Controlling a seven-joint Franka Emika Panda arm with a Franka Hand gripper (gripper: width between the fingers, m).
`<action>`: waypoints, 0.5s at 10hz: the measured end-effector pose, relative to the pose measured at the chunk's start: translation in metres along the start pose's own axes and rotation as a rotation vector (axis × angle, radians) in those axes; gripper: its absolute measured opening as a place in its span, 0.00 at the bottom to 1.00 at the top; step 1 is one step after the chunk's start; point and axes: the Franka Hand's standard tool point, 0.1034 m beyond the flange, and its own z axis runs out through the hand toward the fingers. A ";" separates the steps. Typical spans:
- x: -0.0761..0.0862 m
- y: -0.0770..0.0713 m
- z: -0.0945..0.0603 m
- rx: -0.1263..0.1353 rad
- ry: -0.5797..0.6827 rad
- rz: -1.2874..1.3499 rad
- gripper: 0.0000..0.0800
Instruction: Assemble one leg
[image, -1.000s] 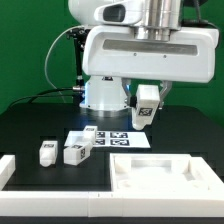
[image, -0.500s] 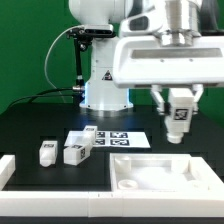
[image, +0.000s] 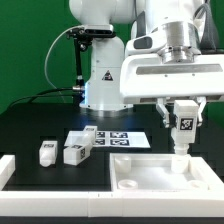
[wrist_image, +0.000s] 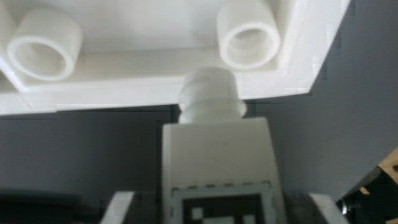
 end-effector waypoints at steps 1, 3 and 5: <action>0.000 -0.003 0.014 -0.003 -0.003 -0.018 0.35; -0.003 -0.004 0.023 -0.006 -0.024 -0.039 0.35; -0.004 -0.003 0.023 -0.009 -0.026 -0.049 0.35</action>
Offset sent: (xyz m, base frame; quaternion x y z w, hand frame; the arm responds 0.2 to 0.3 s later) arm 0.0000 0.0000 0.0000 0.0000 0.0000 0.0000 1.0000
